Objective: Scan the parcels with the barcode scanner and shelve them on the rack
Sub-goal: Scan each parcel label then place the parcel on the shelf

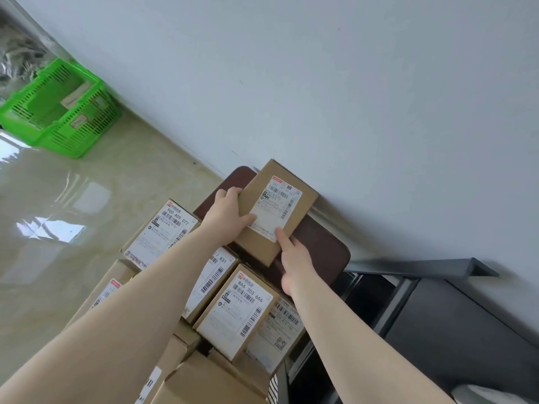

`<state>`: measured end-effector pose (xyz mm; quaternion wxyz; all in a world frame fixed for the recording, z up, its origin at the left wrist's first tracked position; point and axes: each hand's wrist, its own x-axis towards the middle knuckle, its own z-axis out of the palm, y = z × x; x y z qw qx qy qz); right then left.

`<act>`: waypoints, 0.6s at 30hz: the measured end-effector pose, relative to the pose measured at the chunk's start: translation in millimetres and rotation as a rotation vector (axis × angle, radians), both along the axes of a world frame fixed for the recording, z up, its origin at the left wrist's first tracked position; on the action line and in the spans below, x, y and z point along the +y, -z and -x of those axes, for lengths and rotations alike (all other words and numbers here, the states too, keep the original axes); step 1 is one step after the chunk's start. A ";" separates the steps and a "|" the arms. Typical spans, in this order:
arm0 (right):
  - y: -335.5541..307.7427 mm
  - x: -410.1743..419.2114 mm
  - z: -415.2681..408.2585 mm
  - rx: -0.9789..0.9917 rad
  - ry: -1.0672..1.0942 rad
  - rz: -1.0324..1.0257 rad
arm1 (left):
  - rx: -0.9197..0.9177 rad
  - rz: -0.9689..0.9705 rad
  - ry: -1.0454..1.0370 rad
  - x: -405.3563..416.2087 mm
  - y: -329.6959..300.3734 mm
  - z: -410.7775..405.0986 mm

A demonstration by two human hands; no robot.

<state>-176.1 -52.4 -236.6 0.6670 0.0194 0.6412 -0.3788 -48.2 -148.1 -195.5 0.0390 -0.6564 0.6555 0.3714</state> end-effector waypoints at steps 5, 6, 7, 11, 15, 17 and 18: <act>-28.8 9.4 -8.2 -0.058 0.139 0.024 | 0.093 0.078 0.011 10.6 -30.4 -8.0; -35.3 11.7 -9.1 -0.058 0.168 0.025 | 0.109 0.090 0.017 13.8 -38.0 -8.4; -42.3 13.8 -10.1 -0.055 0.194 0.026 | 0.126 0.104 0.022 17.3 -45.3 -8.7; -75.1 22.1 -10.6 -0.055 0.267 0.043 | 0.223 0.165 0.001 30.1 -76.3 -7.8; -109.7 35.4 -9.6 -0.026 0.299 0.097 | 0.334 0.210 -0.006 44.8 -103.8 -9.8; -126.6 44.9 -11.7 -0.014 0.334 0.146 | 0.413 0.228 -0.032 57.3 -117.4 -12.3; -134.7 50.8 -12.0 -0.011 0.358 0.185 | 0.463 0.237 -0.050 65.1 -125.1 -13.7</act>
